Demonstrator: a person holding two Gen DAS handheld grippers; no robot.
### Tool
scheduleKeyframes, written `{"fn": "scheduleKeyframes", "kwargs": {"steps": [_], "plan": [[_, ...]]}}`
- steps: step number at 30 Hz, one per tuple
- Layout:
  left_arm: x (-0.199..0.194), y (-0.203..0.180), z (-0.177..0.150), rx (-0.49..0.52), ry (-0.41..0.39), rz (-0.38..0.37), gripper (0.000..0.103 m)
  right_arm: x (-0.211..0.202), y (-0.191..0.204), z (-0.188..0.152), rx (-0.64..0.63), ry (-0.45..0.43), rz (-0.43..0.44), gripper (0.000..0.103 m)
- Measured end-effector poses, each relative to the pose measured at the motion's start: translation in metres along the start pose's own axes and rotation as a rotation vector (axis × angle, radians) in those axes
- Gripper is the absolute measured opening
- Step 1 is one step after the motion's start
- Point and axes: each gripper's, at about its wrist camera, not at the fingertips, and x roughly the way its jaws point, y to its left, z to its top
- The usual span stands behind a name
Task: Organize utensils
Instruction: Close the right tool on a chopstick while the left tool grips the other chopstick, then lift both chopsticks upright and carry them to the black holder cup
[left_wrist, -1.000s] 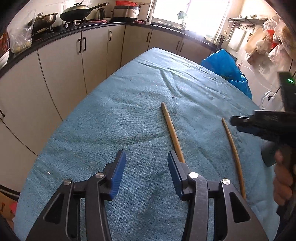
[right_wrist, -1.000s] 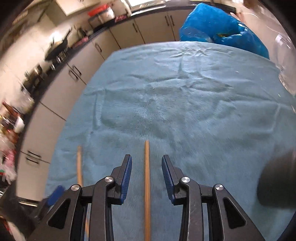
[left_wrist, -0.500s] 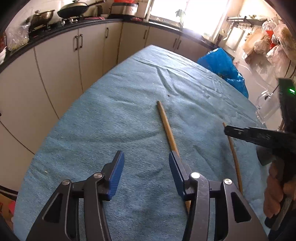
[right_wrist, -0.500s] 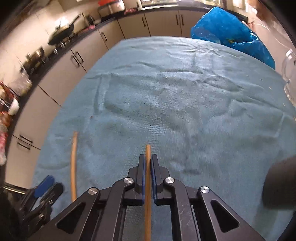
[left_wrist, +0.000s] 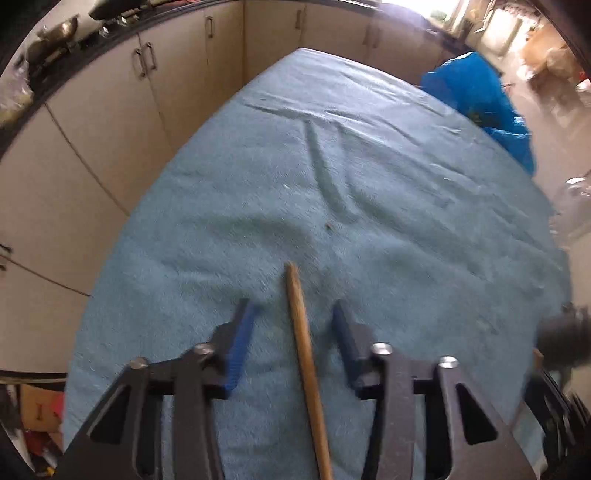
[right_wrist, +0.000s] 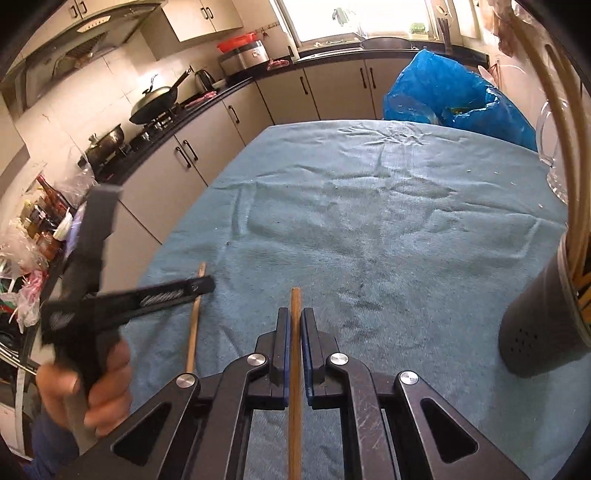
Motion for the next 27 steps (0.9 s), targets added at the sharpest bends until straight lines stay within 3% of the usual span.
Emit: {"fn": "scheduleKeyframes", "kwargs": {"steps": [1, 2, 5, 7, 13, 20, 27], "plan": [[0.000, -0.003, -0.001, 0.009, -0.004, 0.036, 0.013, -0.003, -0.001, -0.001, 0.006, -0.004, 0.002, 0.006], [-0.001, -0.007, -0.003, 0.019, -0.012, 0.042, 0.009, -0.006, -0.002, -0.002, 0.012, -0.011, 0.005, 0.006], [-0.008, -0.011, -0.013, 0.035, -0.029, 0.010, 0.008, -0.015, -0.005, -0.005, 0.023, -0.030, 0.006, 0.006], [-0.018, -0.009, -0.023, 0.037, -0.039, -0.060, 0.007, -0.024, -0.007, -0.008, 0.029, -0.045, 0.009, 0.006], [-0.088, -0.007, -0.048, 0.048, -0.206, -0.156, 0.007, -0.057, -0.005, -0.012, 0.026, -0.122, -0.001, 0.006], [-0.174, -0.010, -0.076, 0.061, -0.383, -0.253, 0.007, -0.110, 0.004, -0.022, -0.014, -0.281, 0.003, 0.006], [-0.202, -0.019, -0.090, 0.100, -0.425, -0.282, 0.007, -0.142, 0.009, -0.030, -0.013, -0.359, 0.011, 0.006]]}}
